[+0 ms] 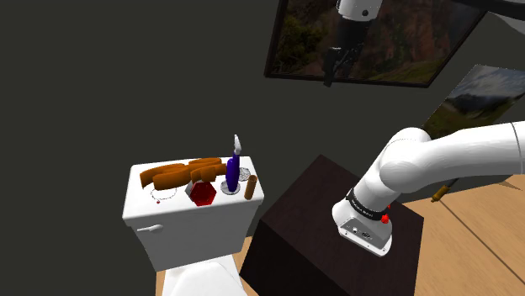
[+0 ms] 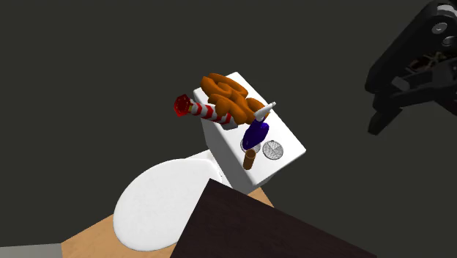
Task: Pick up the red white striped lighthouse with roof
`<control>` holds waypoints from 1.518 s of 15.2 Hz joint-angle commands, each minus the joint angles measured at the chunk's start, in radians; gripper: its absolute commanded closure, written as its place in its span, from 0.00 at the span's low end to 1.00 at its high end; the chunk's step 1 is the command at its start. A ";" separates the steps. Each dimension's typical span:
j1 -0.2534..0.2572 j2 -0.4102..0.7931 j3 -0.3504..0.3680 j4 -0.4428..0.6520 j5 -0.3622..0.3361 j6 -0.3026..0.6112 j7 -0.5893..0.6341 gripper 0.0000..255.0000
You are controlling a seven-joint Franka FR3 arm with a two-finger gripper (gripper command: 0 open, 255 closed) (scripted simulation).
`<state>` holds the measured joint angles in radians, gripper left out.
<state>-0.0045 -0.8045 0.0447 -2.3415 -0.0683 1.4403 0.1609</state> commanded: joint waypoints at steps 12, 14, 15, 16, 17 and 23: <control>0.075 0.124 0.185 -0.114 0.167 0.253 0.207 0.00; 0.086 0.164 0.221 -0.119 0.191 0.303 0.243 0.00; 0.092 0.186 0.239 -0.120 0.202 0.329 0.260 0.00; 0.096 0.209 0.257 -0.119 0.212 0.355 0.278 0.00; 0.101 0.233 0.275 -0.117 0.221 0.380 0.296 0.00; 0.118 0.404 0.384 -0.078 0.248 0.533 0.409 0.00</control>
<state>0.1114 -0.4289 0.4112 -2.4247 0.1768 1.9456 0.5506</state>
